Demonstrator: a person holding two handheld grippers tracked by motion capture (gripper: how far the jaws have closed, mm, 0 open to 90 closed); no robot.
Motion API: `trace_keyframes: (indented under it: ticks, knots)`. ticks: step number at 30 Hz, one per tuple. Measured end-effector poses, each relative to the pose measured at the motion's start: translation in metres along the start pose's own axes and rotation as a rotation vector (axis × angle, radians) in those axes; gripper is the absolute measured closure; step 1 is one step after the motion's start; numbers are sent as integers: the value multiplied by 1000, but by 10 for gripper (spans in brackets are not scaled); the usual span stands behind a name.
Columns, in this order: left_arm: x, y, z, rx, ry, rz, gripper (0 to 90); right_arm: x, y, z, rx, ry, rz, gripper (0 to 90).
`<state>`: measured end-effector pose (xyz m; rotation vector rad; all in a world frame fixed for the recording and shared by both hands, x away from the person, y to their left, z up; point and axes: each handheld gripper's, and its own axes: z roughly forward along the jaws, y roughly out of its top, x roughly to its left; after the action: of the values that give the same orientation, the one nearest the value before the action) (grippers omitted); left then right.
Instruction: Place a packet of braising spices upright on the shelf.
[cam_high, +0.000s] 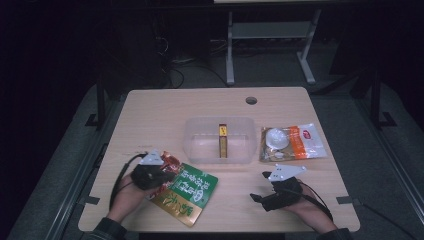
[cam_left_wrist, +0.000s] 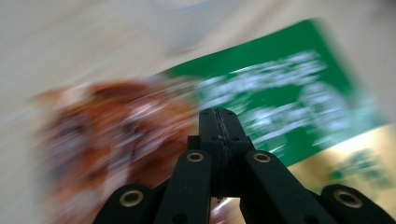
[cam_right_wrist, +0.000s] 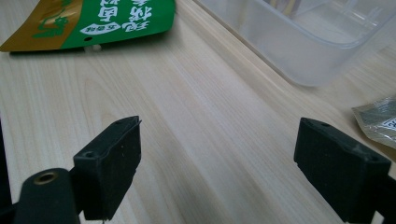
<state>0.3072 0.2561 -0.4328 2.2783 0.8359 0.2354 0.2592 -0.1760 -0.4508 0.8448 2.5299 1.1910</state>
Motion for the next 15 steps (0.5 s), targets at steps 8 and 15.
trace_keyframes:
  ticks: [8,15]
  knots:
    - [58,-18,-11,-25,124,-138,899,0,0,1,3,2,2,143]
    - [81,8,11,-47,113,-131,898,0,0,3,12,3,8,143]
